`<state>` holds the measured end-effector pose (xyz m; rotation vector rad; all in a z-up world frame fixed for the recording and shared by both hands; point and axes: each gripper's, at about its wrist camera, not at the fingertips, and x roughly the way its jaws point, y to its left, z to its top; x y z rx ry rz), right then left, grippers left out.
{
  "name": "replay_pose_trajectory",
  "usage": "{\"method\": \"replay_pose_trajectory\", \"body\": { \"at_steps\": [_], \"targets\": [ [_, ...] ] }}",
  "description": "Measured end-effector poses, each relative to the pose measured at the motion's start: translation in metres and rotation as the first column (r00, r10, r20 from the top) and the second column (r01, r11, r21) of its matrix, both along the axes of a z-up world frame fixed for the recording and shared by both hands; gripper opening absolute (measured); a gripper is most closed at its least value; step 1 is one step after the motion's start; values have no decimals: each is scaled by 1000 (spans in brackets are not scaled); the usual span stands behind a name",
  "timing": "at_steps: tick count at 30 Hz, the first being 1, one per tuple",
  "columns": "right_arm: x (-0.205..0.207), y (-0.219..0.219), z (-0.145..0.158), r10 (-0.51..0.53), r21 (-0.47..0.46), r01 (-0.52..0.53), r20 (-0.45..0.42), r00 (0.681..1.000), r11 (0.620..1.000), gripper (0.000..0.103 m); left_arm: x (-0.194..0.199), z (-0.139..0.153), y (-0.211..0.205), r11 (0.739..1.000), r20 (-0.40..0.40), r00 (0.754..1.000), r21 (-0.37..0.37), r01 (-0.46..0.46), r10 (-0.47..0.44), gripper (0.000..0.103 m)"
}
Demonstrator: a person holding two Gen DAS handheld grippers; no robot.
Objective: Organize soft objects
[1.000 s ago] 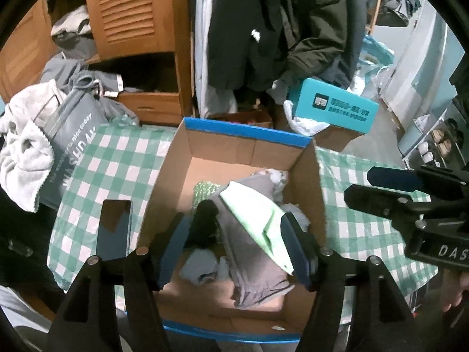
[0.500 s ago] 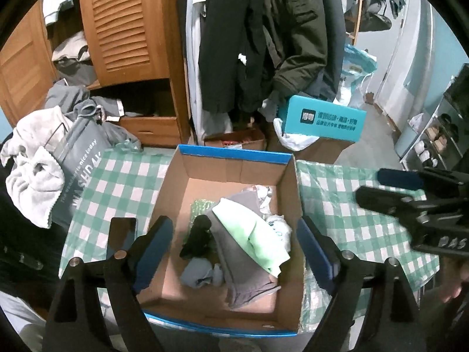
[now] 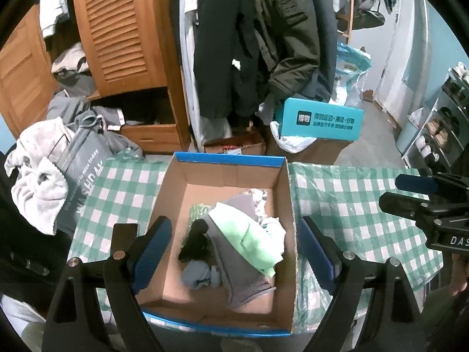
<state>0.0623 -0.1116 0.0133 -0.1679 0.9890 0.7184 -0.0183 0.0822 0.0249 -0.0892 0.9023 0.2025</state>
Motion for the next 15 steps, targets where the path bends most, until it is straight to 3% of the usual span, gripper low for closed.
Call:
{"method": "replay_pose_trajectory", "body": {
  "at_steps": [15],
  "targets": [
    [1, -17, -5, -19, 4, 19, -15, 1000, 1000, 60, 7, -3, -12, 1000, -13, 1000, -24, 15, -16, 89]
  ]
}}
